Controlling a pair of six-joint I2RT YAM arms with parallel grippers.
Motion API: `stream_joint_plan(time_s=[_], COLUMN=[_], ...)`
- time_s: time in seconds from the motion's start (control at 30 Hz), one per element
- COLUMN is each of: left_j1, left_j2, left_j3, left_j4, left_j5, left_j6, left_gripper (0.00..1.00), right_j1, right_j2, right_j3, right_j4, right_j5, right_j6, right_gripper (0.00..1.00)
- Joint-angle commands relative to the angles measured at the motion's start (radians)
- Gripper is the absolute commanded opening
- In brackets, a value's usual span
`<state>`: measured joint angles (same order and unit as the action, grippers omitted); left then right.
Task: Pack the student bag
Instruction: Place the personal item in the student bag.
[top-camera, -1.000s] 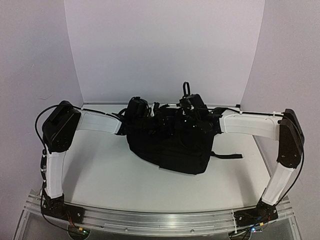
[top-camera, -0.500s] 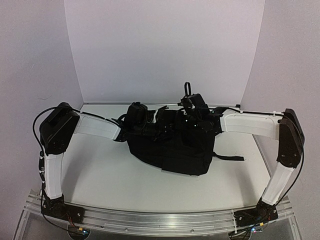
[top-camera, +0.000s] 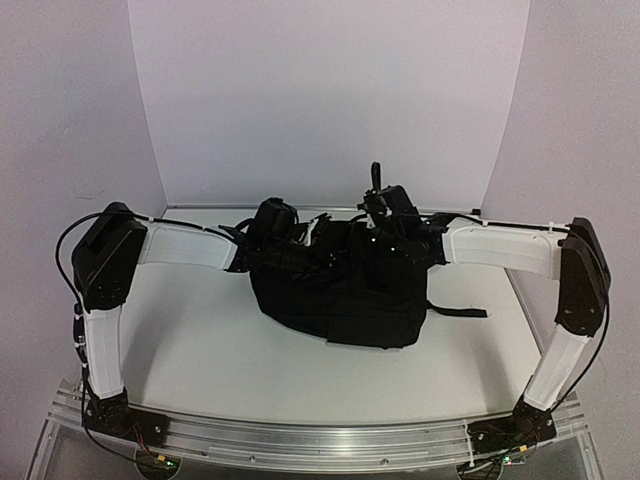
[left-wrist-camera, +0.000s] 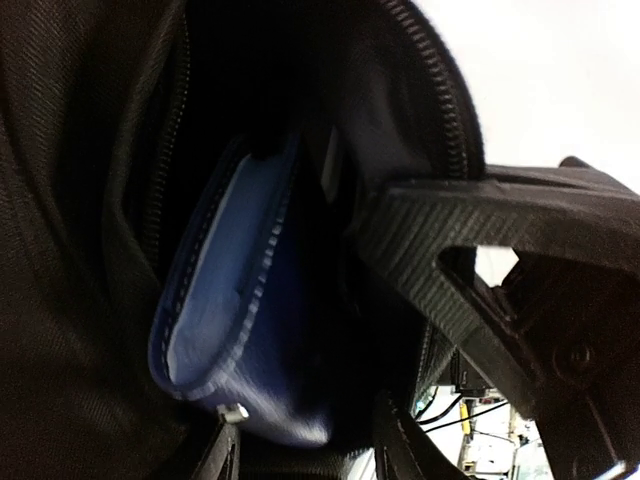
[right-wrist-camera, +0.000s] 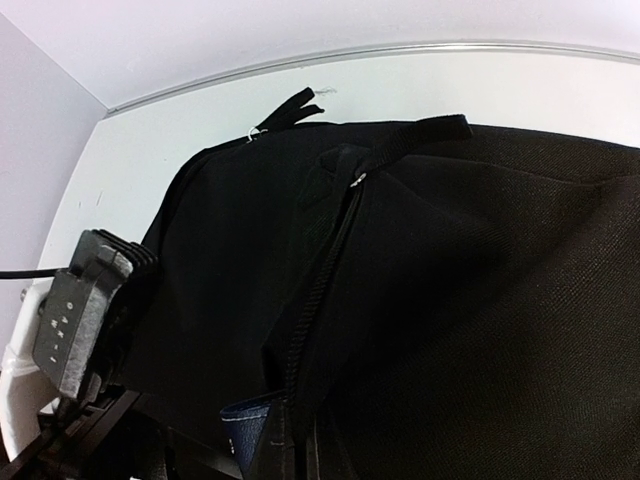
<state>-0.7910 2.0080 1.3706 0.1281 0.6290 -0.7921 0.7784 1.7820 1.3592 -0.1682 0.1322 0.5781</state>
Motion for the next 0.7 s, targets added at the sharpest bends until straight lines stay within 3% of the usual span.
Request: stream_joint_plan(time_s=[0.0,0.3,0.57,0.67], left_j1=[0.031,0.052,0.051,0.047], left_j2=[-0.1,-0.027,0.034,0.059], left_j3=[-0.022,0.026,0.087,0.111], left_j4=[-0.052,0.01,0.064,0.087], left_j5=[-0.001,0.066,0.093,0.099], left_j6=[0.049,0.016,-0.009,-0.026], left_gripper=[0.45,0.32,0.04,0.02], right_j1=[-0.008,-0.007,-0.007,-0.007], right_j2=[-0.094,-0.109,-0.101,-0.092], right_j3=[0.013,-0.033,-0.037,-0.037], right_j4=[0.148,0.15,0.151,0.156], right_j5=[-0.045,-0.072,-0.077,-0.085], right_j6=[-0.013,0.003,0.0,0.0], right_gripper=[0.0,0.0,0.0,0.0])
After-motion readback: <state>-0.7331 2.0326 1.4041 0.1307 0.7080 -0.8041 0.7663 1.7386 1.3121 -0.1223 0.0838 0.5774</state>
